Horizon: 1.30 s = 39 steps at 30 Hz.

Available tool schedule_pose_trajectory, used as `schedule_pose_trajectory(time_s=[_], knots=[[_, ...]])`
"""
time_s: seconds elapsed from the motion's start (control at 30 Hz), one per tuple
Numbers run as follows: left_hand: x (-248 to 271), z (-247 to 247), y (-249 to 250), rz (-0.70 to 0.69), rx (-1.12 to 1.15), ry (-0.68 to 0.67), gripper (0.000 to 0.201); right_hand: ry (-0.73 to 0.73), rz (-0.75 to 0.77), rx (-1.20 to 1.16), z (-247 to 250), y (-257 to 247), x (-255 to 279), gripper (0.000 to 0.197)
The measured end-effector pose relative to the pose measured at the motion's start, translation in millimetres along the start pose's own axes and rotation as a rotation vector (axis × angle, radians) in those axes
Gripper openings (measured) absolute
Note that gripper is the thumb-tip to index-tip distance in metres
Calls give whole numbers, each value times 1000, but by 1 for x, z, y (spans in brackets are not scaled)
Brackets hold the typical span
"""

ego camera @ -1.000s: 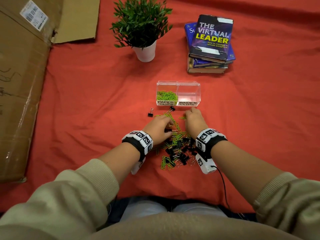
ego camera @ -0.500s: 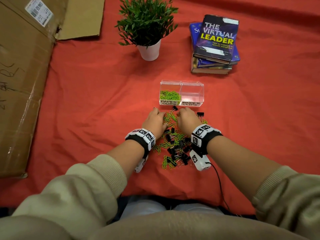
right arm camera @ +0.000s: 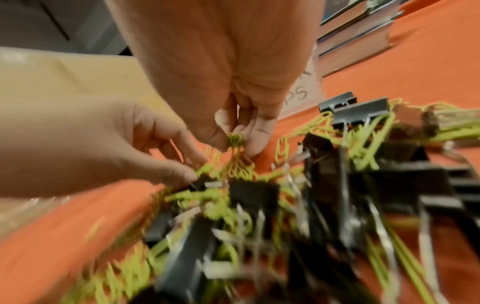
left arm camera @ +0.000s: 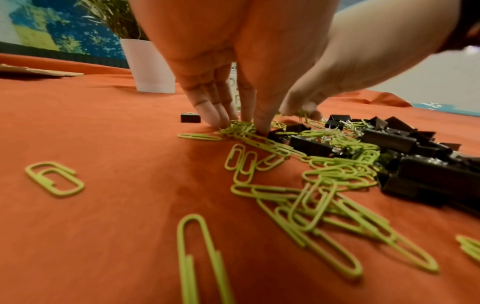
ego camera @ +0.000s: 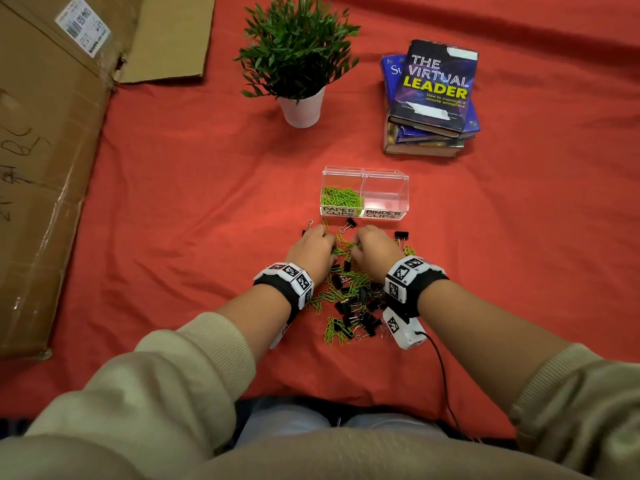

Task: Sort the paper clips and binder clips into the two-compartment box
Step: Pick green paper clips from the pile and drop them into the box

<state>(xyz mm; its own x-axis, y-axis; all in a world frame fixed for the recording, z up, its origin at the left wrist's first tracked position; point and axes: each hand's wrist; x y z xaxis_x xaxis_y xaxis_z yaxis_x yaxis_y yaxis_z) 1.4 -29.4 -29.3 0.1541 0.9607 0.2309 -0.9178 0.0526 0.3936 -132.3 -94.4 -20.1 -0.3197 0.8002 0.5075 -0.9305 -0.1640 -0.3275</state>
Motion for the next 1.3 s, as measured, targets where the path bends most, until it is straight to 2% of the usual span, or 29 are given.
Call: schedule_pose_trajectory(time_s=[0.17,0.27,0.37,0.5,0.63,0.7,0.77,0.8,0.87,0.93,1.03,1.2,1.3], knots=[[-1,1,3,-31,-15,-7,20,-79,-14,-302,40,-7,-2,7],[-1,-1,5,-47,-36,-34,17,-41,21,-357,69,-24,-15,7],[-1,-2,5,-61,-47,-41,16,65,19,-253,80,-42,-34,8],[0,-2,1,-68,-38,-66,19,71,12,-64,73,-54,-45,16],[2,-2,-6,-51,17,-134,19,138,98,-124,66,-41,-34,25],[1,6,-7,-18,91,-103,16,95,122,-122,56,-27,-24,24],[-2,19,-4,-21,141,-15,14,-16,149,-3,40,-10,-14,26],[-5,28,-2,-27,160,40,13,-53,179,71,31,-2,-10,34],[-15,47,3,-37,189,131,12,-93,267,217,16,11,-4,65],[-32,63,6,-53,175,153,14,-106,306,321,9,16,0,82],[-59,76,6,-53,116,129,16,-82,320,334,5,18,-1,76],[-81,73,-2,-41,7,68,19,-41,350,238,-1,26,2,42],[-82,66,-4,-42,0,18,22,-12,358,208,-8,29,8,33]])
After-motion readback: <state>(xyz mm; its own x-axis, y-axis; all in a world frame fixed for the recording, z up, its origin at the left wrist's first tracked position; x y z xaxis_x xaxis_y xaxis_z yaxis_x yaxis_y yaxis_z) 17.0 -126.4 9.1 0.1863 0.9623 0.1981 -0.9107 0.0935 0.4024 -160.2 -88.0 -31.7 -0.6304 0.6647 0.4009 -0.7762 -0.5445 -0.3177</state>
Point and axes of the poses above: each hand's wrist, its own x-axis away from the middle knuckle, its own z-axis out of the back of the hand, y = z × x, and after that the axes turned 14 degrees about -z, right-handed
